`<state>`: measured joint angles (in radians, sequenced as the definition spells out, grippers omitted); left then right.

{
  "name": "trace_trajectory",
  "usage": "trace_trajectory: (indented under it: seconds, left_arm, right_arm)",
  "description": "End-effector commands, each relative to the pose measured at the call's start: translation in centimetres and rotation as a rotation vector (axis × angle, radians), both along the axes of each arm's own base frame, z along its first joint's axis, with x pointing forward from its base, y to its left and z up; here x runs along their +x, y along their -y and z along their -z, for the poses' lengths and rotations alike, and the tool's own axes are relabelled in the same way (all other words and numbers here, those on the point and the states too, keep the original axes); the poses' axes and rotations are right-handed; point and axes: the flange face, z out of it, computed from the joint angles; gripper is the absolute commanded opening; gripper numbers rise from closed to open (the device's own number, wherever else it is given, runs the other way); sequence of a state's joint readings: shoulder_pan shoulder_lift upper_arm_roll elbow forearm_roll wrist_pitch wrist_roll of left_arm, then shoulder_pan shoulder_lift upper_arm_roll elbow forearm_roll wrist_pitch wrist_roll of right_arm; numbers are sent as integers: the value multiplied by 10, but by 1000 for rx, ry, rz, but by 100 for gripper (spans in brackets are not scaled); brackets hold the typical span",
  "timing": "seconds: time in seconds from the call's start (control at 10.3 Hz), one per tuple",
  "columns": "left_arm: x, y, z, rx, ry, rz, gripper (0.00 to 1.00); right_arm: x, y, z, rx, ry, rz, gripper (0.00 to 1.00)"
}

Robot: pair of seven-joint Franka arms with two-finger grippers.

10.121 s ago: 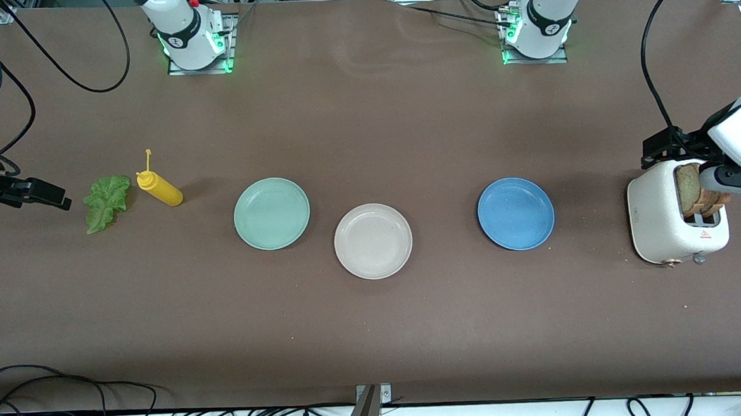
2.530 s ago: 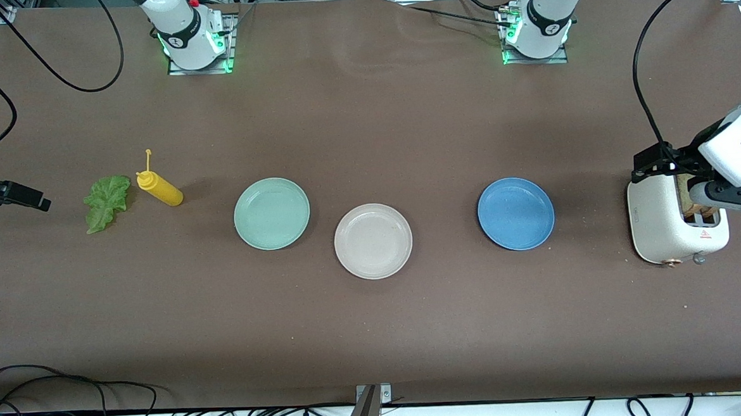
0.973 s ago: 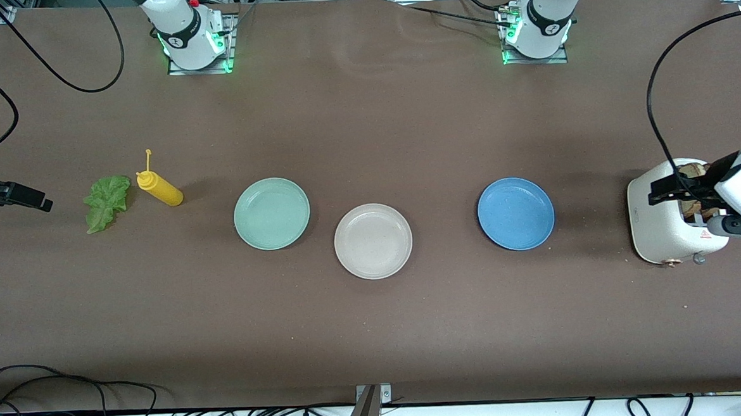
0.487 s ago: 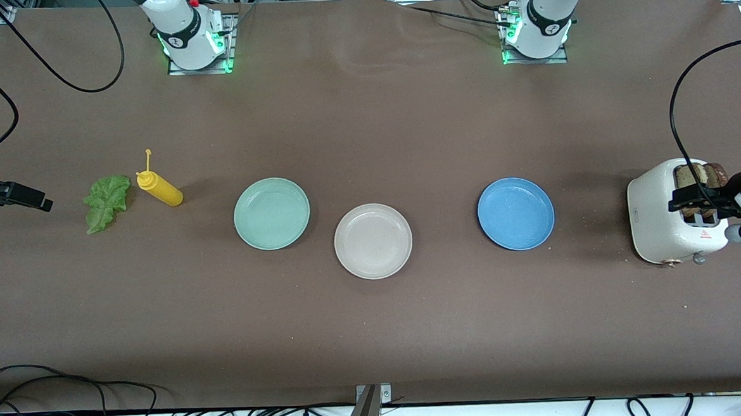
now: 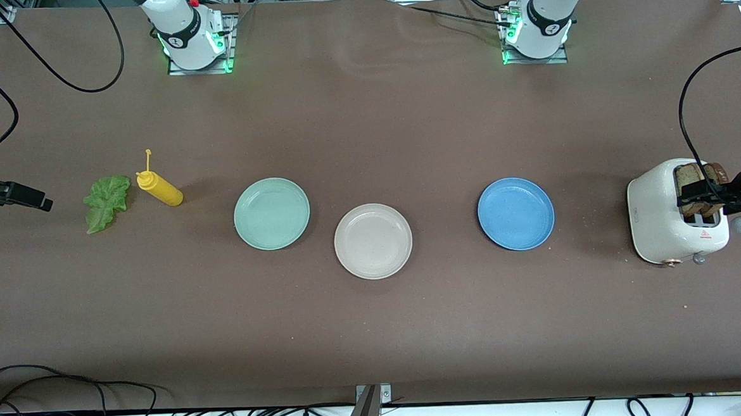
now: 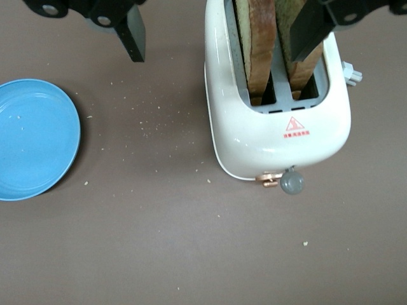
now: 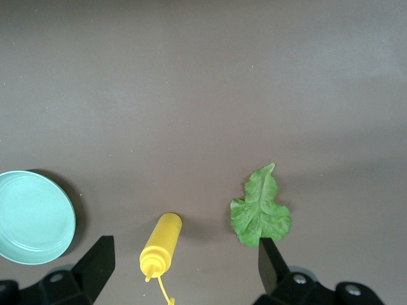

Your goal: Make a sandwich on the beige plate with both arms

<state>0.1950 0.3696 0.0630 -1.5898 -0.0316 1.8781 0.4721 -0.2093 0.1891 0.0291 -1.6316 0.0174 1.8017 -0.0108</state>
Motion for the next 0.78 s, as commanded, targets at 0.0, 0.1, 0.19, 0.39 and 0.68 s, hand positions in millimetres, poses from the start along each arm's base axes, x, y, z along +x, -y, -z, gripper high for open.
trace_trajectory:
  seconds: [0.0,0.1,0.19,0.39,0.68]
  left_arm:
    - [-36,-1,4,12,17,17,100]
    - [-39,-4,6,12,17,15,100]
    - [-43,-13,8,11,17,20,100]
    - [-43,-23,11,16,35,18,100]
    - [-47,-26,19,13,34,4,100]
  right_arm:
    - [-1,5,-3,9,-2,1,100]
    - [-1,5,-3,9,-2,1,100]
    - [-1,5,-3,9,-4,1,100]
    - [-3,4,-2,11,-14,1,100]
    - [-3,5,-2,11,-14,2,100]
